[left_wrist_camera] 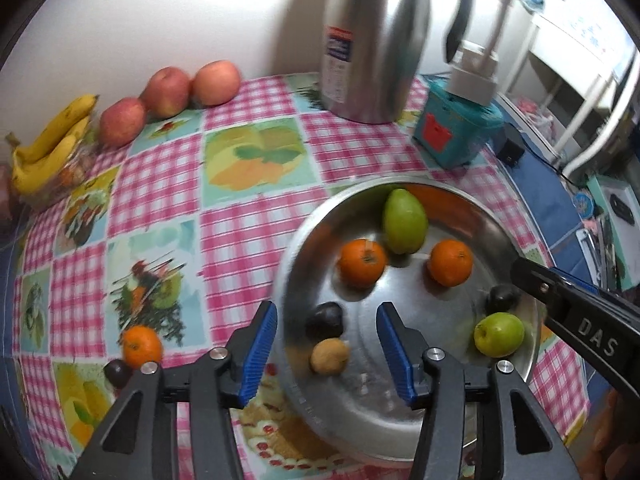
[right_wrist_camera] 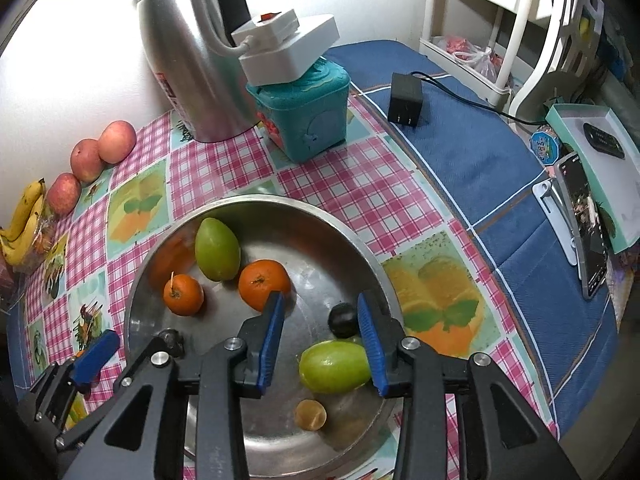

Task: Organize fruits
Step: 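Withdraw both open grippers from the bowl toward the loose orange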

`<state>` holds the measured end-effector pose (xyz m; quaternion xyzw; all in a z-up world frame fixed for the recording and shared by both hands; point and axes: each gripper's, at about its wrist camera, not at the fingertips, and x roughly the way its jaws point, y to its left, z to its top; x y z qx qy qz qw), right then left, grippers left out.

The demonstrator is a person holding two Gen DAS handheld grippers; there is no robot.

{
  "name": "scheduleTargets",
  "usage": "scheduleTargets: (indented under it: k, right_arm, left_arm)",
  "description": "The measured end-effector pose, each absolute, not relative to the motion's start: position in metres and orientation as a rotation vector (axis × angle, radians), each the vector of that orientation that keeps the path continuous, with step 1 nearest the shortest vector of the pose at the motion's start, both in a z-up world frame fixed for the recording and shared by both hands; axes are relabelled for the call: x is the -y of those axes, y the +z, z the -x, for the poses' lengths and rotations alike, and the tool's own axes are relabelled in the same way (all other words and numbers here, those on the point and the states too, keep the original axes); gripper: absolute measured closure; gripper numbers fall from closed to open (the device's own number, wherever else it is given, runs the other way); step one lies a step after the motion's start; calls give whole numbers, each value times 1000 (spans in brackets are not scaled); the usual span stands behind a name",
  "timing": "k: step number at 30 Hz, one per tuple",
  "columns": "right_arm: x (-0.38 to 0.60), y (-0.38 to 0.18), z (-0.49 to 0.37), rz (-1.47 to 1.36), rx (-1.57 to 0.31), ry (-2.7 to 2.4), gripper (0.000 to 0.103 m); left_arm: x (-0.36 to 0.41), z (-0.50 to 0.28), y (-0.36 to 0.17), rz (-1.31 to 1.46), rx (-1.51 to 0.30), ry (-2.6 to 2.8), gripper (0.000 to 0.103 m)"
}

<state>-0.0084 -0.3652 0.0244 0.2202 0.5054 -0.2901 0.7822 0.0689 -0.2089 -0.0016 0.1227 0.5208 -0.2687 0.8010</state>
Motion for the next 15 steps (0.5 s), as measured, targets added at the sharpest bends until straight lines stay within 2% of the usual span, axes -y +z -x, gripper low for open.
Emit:
scheduleTargets:
  k: [15]
  right_arm:
    - [316, 42, 11, -385, -1089, -525, 64]
  left_arm:
    - [122, -81, 8, -142, -1125, -397, 47]
